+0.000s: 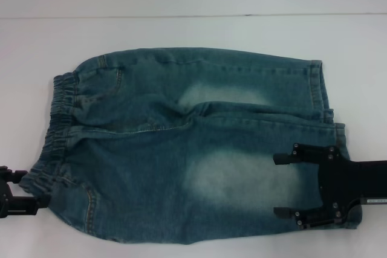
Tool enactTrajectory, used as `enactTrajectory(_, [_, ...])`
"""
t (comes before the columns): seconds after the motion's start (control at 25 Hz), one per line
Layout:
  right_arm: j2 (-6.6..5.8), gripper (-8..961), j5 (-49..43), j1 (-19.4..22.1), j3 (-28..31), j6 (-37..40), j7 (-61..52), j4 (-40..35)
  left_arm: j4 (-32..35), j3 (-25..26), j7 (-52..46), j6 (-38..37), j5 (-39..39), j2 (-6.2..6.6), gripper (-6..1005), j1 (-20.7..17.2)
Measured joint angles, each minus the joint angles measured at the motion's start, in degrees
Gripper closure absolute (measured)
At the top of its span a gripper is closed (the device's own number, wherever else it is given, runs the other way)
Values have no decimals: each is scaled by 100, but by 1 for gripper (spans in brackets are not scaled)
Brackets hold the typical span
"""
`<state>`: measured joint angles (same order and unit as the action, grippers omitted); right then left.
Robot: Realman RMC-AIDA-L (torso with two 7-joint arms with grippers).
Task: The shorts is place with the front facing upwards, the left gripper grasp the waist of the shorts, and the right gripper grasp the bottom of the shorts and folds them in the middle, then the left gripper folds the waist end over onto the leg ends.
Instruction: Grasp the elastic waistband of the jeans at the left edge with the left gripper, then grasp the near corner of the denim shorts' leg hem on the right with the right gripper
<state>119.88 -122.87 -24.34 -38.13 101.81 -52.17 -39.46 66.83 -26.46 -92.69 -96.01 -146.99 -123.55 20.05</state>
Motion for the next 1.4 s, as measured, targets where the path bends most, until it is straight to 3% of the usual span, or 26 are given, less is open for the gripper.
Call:
enactTrajectory(0.2, [0, 39, -1, 0, 0, -38, 3, 0, 3, -55, 3, -27, 14, 6, 218, 16])
enactTrajectory(0.64, [0, 47, -1, 6, 12, -74, 5, 5, -109, -190, 36, 53, 53, 10, 457, 122])
enactTrajectory(0.84, [0, 51, 52, 44, 16, -75, 5, 8, -110, -190, 47, 66, 186, -4, 673, 167])
enactTrajectory(0.96, [0, 53, 65, 62, 16, -61, 5, 14, -108, -202, 50, 94, 190, -20, 898, 187])
enactTrajectory(1.24, [-30, 58, 26, 93, 13, 29, -214, -39, -205, -202, 107, 131, 274, -29, 950, 238])
enactTrajectory(1.4, [-76, 61, -155, 174, 24, 265, -884, -507, -214, -202, 128, 267, 498, -33, 949, 237])
